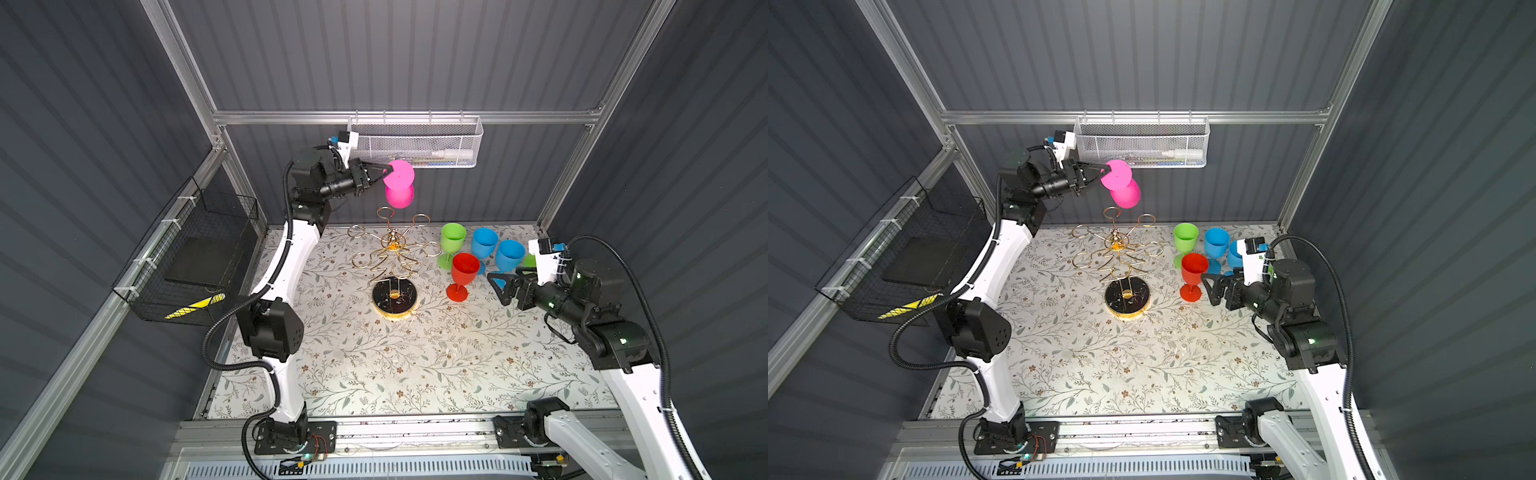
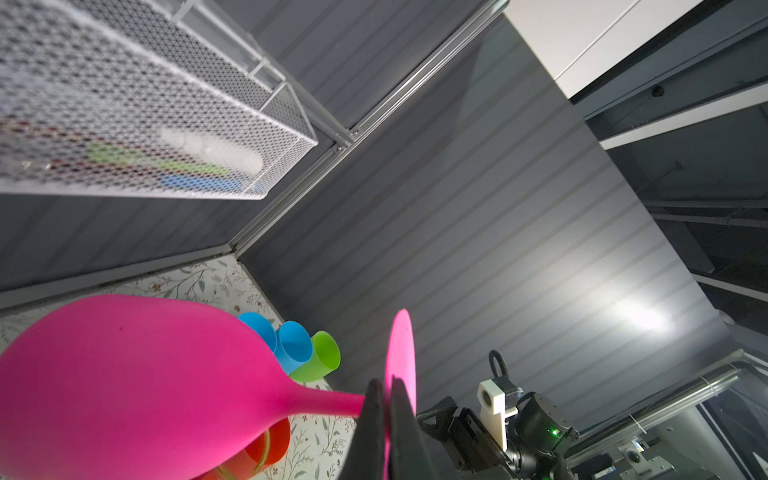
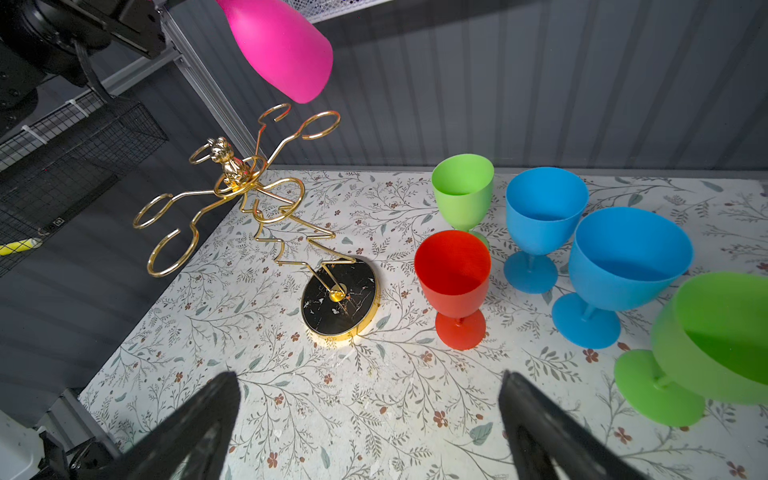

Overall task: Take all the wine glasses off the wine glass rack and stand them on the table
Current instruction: 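Lift the magenta glass toward the right gripper while the right gripper reaches for it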

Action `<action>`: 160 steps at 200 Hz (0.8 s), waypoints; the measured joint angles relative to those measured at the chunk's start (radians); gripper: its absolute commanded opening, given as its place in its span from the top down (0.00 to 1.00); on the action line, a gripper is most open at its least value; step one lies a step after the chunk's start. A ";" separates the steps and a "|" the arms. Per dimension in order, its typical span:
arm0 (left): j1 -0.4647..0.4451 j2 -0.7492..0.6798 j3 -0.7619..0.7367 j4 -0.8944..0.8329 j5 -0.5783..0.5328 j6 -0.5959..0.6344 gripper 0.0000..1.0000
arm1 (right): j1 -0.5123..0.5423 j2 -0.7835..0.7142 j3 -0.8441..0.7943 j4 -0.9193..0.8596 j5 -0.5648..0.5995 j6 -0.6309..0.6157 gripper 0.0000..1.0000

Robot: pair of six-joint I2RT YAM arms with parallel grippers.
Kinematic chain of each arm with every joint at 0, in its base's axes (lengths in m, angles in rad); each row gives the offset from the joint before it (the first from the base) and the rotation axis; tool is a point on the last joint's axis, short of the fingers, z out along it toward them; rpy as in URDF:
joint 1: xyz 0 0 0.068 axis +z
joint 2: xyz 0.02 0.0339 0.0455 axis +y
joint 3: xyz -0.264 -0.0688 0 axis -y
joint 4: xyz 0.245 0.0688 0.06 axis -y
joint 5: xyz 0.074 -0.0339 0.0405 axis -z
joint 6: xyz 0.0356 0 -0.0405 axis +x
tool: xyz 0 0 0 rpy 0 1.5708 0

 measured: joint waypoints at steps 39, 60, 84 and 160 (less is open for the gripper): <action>0.018 -0.109 -0.067 0.158 0.021 -0.121 1.00 | 0.000 0.029 0.045 0.009 -0.003 -0.012 0.01; 0.021 -0.167 -0.117 0.226 0.032 -0.180 1.00 | 0.005 0.053 0.078 0.013 -0.021 -0.018 0.01; 0.021 -0.244 -0.192 0.259 0.047 -0.218 1.00 | 0.040 0.063 0.107 0.031 -0.028 -0.034 0.01; 0.000 -0.420 -0.333 0.282 0.105 -0.315 1.00 | 0.253 0.034 0.117 0.211 0.007 -0.150 0.01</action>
